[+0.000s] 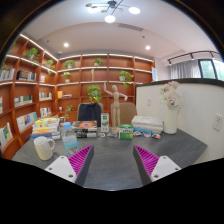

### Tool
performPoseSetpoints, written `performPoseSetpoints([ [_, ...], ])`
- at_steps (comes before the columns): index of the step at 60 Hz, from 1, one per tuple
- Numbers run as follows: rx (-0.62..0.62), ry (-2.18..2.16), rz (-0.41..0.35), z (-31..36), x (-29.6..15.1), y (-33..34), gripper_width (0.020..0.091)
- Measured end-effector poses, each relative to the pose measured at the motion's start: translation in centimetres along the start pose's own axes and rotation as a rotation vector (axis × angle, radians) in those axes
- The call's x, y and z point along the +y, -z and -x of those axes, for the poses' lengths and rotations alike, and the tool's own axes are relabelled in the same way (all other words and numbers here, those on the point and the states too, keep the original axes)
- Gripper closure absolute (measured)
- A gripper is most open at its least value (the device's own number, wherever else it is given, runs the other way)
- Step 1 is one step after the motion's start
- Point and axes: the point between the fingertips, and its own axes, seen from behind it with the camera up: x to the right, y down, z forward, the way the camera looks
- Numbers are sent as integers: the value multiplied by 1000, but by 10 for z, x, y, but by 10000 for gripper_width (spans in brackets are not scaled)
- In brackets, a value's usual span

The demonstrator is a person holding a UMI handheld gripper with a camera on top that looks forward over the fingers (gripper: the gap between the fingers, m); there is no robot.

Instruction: Pour water

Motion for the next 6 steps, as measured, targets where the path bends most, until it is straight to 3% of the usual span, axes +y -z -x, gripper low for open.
performPoseSetpoints([
  [6,9,-12,-20,-5,-4,4,306],
])
